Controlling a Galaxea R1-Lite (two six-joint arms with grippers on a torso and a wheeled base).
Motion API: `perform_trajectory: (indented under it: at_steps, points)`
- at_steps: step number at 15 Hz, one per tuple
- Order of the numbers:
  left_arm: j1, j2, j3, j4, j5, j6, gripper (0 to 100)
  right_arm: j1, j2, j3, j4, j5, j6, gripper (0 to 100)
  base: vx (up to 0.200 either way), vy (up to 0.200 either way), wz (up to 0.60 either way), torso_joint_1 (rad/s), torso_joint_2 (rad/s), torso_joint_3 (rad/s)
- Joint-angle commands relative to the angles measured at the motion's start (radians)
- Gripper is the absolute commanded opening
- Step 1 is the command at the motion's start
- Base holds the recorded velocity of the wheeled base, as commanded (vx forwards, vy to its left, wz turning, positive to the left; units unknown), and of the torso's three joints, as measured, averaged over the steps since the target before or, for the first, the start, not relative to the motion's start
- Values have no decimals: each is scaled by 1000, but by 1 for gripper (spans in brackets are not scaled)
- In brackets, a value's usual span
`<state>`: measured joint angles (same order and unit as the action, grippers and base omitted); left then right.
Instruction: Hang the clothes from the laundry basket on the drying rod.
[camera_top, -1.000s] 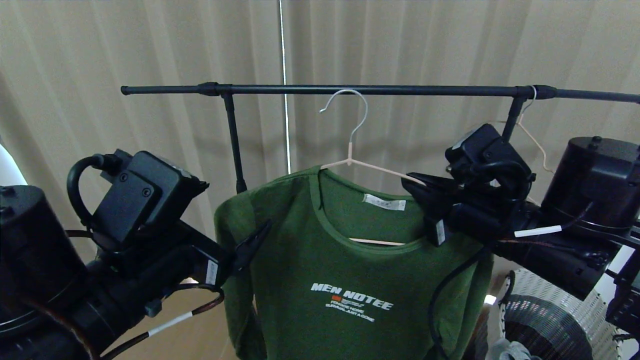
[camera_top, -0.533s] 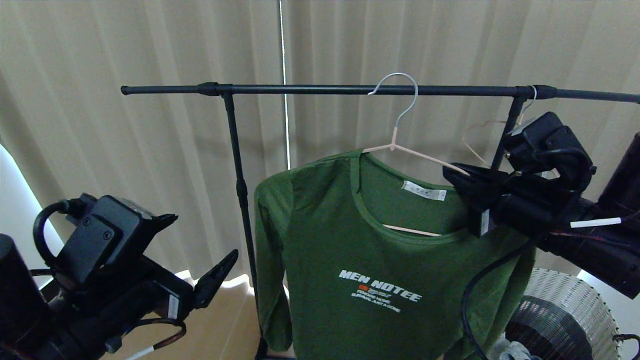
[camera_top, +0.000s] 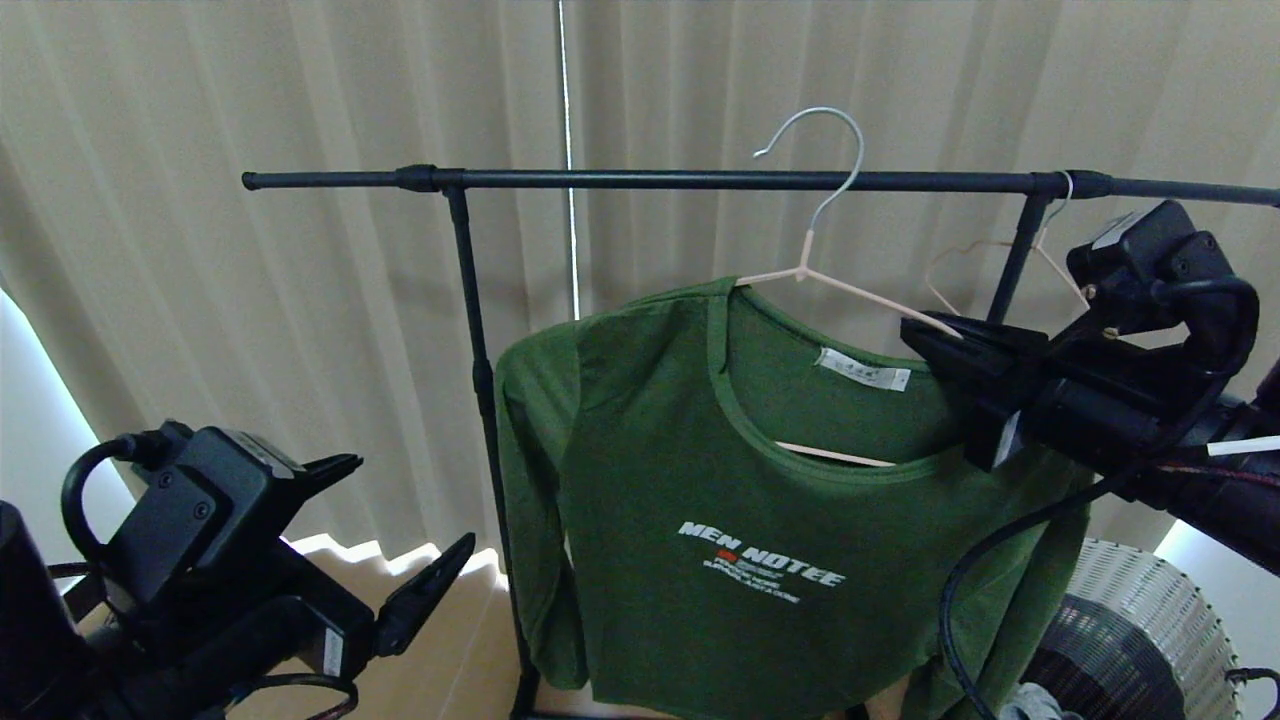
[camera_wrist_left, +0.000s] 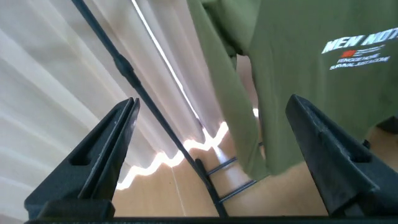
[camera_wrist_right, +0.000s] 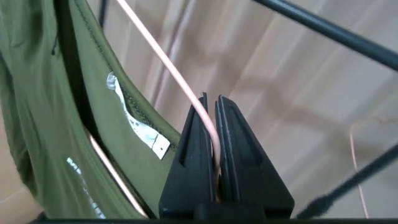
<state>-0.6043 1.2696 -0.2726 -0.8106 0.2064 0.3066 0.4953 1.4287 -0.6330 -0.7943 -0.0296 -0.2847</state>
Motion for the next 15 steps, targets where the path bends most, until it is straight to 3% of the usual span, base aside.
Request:
perform_trajectory:
  at_steps: [1, 5, 8, 11, 12, 15]
  points:
    - [0, 45, -13, -1, 1, 0, 100, 0, -7, -4, 0, 10, 1, 0, 0, 0, 0, 0, 0, 0]
    - [1, 76, -31, -1, 1, -21, 100, 2, -14, -1, 0, 43, 5, 0, 0, 0, 0, 0, 0, 0]
    - [52, 125, -86, -1, -1, -32, 100, 2, -62, 1, 3, 111, 7, 0, 0, 0, 0, 0, 0, 0]
    - [64, 163, -111, -1, -1, -34, 100, 2, -65, 1, 3, 112, 7, 0, 0, 0, 0, 0, 0, 0]
    - [64, 171, -117, -1, -2, -34, 0, 2, -71, 1, 4, 112, 7, 0, 0, 0, 0, 0, 0, 0]
    - [72, 169, -117, -1, -8, -32, 0, 2, -68, -5, 3, 111, 5, 0, 0, 0, 0, 0, 0, 0]
